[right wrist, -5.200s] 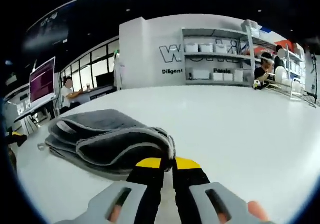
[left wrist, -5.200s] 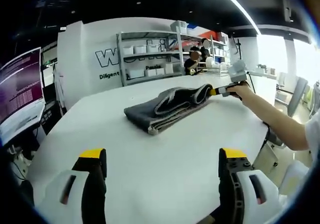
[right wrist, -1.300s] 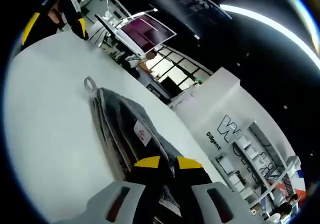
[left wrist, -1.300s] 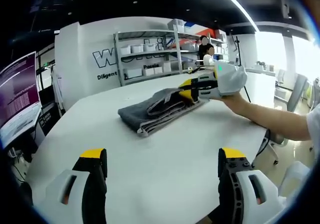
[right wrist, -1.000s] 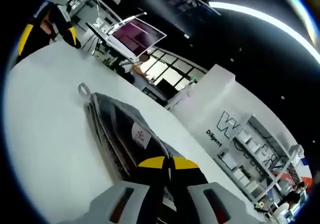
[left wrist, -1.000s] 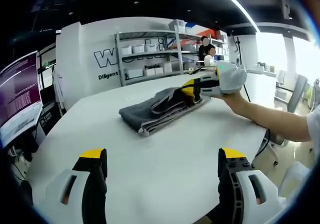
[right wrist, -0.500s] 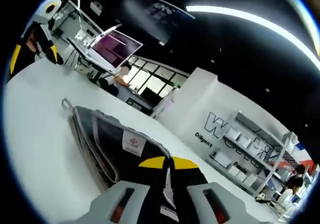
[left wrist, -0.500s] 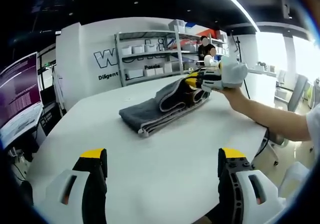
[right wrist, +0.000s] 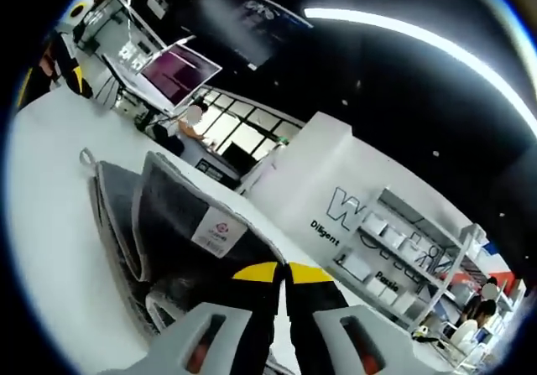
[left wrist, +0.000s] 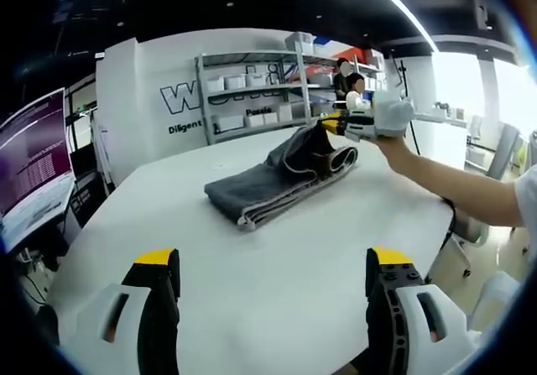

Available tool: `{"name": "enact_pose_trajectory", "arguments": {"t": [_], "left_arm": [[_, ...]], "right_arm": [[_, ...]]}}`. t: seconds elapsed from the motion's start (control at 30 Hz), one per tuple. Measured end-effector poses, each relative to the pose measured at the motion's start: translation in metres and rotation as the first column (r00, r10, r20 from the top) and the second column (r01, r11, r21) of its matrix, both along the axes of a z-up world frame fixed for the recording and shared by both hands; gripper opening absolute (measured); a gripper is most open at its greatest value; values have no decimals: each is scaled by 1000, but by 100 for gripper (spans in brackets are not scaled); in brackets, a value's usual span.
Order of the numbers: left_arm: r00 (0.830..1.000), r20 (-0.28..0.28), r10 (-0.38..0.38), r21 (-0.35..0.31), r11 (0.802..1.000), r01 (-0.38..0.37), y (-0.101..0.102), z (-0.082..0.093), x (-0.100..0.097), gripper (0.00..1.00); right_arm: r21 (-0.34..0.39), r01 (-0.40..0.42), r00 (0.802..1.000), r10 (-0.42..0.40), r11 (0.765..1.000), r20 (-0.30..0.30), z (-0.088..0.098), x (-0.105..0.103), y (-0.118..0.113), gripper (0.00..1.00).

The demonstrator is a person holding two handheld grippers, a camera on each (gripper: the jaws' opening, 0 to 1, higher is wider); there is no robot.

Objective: Open the folded towel by lifting each exposed corner and separating the folded layers until the towel lies flat within the target outline without major curled edges

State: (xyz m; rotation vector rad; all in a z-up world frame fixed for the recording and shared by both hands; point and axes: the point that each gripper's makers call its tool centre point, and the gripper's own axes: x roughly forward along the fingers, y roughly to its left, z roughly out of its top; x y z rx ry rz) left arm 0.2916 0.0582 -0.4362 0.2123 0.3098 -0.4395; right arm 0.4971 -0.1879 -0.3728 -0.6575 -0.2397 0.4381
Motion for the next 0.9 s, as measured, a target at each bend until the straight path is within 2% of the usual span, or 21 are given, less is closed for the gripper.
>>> {"name": "enact_pose_trajectory", "arguments": {"t": [0.4, 0.9], "left_arm": [[1000, 2, 13, -8, 1000, -13, 2, 1, 5, 90], [1000, -4, 19, 7, 1000, -19, 5, -1, 12, 90]], "right_arm": [[24, 51, 999, -52, 998, 17, 11, 25, -20, 0], [89, 128, 991, -123, 988, -54, 5, 61, -61, 0]]}}
